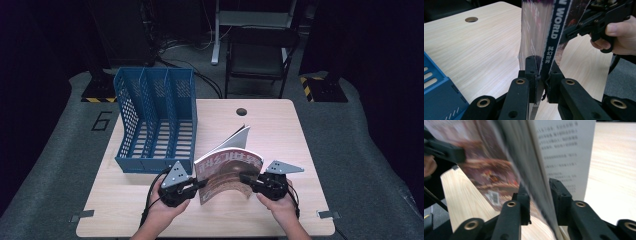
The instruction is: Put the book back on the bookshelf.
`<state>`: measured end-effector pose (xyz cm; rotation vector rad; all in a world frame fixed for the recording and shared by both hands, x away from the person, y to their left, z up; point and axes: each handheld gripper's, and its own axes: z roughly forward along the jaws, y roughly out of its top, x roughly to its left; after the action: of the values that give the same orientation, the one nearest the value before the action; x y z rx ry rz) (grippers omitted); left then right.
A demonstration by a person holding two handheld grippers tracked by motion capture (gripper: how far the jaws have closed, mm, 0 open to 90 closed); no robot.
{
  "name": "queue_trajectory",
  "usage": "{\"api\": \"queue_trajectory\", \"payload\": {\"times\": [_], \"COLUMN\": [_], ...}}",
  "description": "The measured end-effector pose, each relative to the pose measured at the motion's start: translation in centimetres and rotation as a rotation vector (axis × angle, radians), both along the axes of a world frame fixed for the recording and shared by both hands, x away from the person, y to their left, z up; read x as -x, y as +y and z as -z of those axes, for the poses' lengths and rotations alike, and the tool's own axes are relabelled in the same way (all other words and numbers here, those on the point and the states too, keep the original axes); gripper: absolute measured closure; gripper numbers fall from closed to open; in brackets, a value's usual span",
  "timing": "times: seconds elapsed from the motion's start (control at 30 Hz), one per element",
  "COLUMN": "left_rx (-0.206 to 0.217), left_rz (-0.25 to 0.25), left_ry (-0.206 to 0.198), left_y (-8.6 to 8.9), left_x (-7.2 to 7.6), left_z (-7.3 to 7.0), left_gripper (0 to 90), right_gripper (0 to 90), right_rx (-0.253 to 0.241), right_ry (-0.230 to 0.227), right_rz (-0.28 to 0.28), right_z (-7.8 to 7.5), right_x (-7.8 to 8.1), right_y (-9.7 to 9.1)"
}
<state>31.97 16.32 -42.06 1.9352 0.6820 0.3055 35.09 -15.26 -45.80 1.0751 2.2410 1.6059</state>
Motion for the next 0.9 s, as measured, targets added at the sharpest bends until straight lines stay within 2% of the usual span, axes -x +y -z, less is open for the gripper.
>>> {"api": "queue_trajectory", "payload": {"times": [0.13, 0.23, 0.27, 0.37, 0.53, 0.67, 0.77, 0.83, 0.87, 0.9], "left_rx": [0.021, 0.016, 0.003, -0.001, -0.015, 0.018, 0.020, 0.027, 0.024, 0.029], "left_rz": [0.003, 0.003, 0.011, 0.013, 0.024, 0.014, 0.013, 0.018, 0.013, 0.012], "left_ry": [0.028, 0.029, 0.031, 0.056, 0.063, 0.075, 0.071, 0.078, 0.068, 0.081], "left_y": [0.1, 0.0, 0.0, -0.2, -0.5, -0.7, -1.0, -1.0, -1.0, -1.1], "left_x": [-0.2, -0.2, -0.3, -0.3, -0.4, -0.5, -0.5, -0.5, -0.6, -0.6], "left_z": [0.0, 0.0, -0.1, -0.1, -0.2, -0.4, -0.9, -1.4, -1.6, -1.8], "left_gripper": [81.0, 80.5, 80.1, 77.1, 73.9, 68.3, 67.2, 64.3, 61.9, 59.6], "right_gripper": [67.2, 66.7, 66.7, 66.8, 68.0, 69.6, 70.0, 70.0, 70.0, 70.2], "right_rx": [0.043, 0.050, 0.052, 0.066, 0.073, 0.077, 0.085, 0.084, 0.082, 0.082], "right_ry": [0.041, 0.056, 0.060, 0.074, 0.106, 0.114, 0.109, 0.113, 0.113, 0.111], "right_rz": [0.009, 0.017, 0.019, 0.023, 0.027, 0.022, 0.021, 0.022, 0.023, 0.020], "right_z": [1.0, 1.5, 1.6, 2.0, 2.4, 2.7, 2.8, 2.8, 2.8, 2.8], "right_x": [-0.3, -0.4, -0.4, -0.4, -0.5, -0.6, -0.7, -0.7, -0.7, -0.7], "right_y": [-0.3, -0.6, -0.7, -0.9, -1.3, -1.4, -1.4, -1.4, -1.4, -1.5]}}
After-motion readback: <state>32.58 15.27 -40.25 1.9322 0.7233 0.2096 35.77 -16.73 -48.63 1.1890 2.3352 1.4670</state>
